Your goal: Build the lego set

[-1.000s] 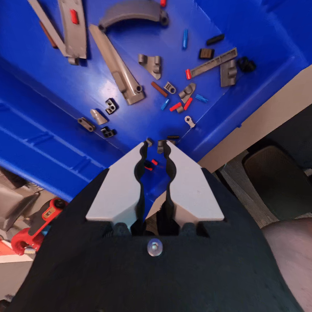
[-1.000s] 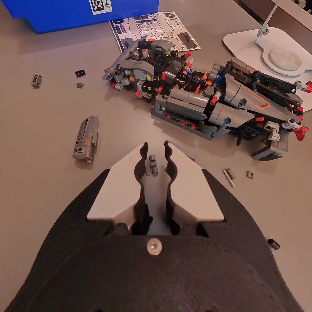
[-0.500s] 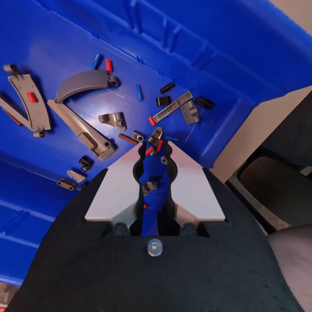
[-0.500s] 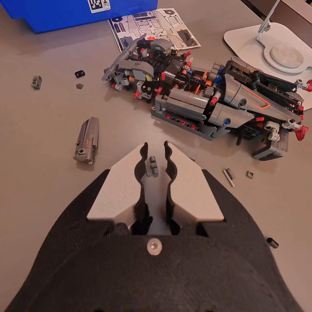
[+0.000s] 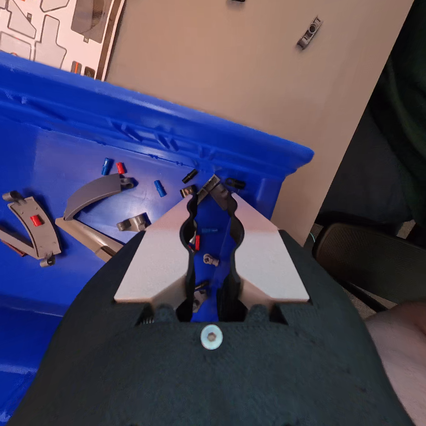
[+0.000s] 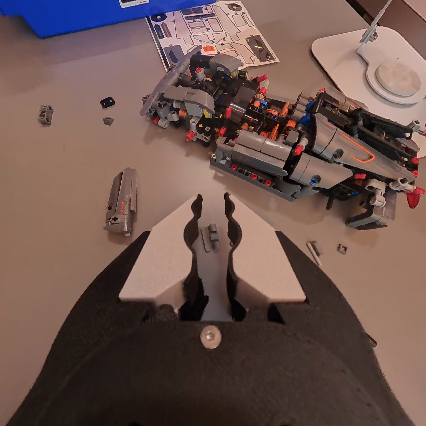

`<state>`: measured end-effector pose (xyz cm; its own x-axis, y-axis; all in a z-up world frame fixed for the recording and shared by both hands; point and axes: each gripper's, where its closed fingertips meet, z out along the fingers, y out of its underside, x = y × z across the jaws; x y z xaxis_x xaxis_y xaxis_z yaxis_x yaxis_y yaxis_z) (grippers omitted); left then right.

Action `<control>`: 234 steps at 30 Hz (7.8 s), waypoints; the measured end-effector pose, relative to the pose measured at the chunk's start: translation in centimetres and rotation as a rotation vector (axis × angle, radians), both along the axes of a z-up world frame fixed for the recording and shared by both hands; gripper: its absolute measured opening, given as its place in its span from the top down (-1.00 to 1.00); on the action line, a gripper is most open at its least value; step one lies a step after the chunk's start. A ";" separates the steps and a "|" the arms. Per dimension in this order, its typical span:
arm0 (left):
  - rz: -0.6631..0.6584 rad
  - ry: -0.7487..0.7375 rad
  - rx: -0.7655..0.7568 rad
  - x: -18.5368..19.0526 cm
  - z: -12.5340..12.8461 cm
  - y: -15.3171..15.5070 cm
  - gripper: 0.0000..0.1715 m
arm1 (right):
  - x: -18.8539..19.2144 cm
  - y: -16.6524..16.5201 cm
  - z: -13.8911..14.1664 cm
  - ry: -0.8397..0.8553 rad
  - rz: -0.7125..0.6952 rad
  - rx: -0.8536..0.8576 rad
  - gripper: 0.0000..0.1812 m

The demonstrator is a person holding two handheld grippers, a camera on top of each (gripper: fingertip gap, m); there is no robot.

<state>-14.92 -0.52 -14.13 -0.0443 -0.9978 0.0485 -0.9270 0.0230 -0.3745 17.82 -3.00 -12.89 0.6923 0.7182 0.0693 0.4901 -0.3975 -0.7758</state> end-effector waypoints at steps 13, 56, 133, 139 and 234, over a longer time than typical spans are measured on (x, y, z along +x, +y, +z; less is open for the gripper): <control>0.116 0.039 0.213 -0.8 -0.4 5.8 0.69 | -0.6 0.6 0.5 -0.019 -0.006 0.002 0.80; 0.431 0.178 0.397 -10.5 6.0 13.0 0.77 | -0.1 1.2 0.9 0.163 -0.028 0.108 0.81; 0.183 0.430 0.383 -7.1 -1.3 8.8 0.90 | -0.2 1.1 0.6 0.125 -0.009 0.136 0.81; 0.301 0.469 0.438 -7.9 -1.1 12.2 0.90 | -0.2 1.0 0.7 0.136 -0.003 0.139 0.81; 0.157 -0.159 0.287 -1.9 5.8 7.0 0.66 | -0.4 1.3 -1.3 0.080 -0.005 0.014 0.78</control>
<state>-16.80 6.45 -8.33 0.1259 -0.9651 -0.2298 -0.8580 0.0103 -0.5135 17.40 -1.74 -14.14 0.6993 0.7145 0.0236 0.4247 -0.3886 -0.8177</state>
